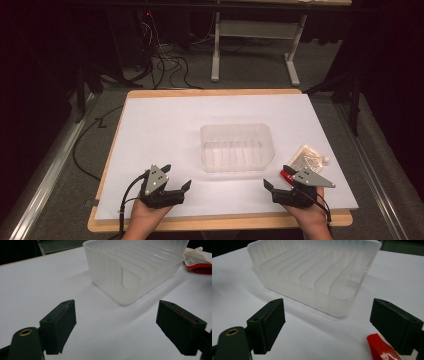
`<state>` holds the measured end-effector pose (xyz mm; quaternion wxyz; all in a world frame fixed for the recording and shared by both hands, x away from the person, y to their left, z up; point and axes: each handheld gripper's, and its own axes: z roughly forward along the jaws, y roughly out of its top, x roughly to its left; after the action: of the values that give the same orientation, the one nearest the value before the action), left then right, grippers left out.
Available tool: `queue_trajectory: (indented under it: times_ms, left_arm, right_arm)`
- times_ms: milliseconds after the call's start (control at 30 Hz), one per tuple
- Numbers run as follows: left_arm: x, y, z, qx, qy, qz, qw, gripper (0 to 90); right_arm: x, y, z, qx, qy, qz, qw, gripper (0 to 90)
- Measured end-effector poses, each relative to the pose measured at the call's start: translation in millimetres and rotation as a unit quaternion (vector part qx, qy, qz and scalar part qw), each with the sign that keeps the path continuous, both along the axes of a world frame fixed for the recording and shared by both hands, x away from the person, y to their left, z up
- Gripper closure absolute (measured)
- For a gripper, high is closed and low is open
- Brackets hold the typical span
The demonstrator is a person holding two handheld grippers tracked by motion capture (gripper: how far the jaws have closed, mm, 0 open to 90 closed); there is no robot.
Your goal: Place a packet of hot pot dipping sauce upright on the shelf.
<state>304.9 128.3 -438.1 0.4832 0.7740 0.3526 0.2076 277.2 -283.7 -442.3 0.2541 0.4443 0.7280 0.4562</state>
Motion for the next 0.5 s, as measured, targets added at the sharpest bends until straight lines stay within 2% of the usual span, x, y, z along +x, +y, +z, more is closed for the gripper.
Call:
queue_trajectory:
  times_ms: [100, 167, 333, 500]
  left_arm:
    - [0.6, -0.5, -2.5, 0.003, 0.004, -0.001, 1.0000, 16.6]
    - [-0.4, -1.3, -2.4, -0.001, 0.002, -0.001, 1.0000, 16.4]
    - [-2.3, -4.5, -4.0, 0.007, -0.001, -0.012, 0.9999, 16.2]
    - [-1.7, -7.1, -6.6, 0.008, 0.003, -0.019, 0.9998, 16.3]
  right_arm:
    - [-0.1, -6.1, -0.2, 0.006, -0.003, -0.006, 1.0000, 13.3]
    - [0.8, -8.1, -0.4, 0.002, -0.006, -0.006, 1.0000, 13.4]
    - [3.0, -13.9, -0.3, 0.005, -0.012, -0.016, 0.9998, 15.6]
    - [10.7, -21.6, 3.4, 0.013, -0.003, -0.025, 0.9996, 17.8]
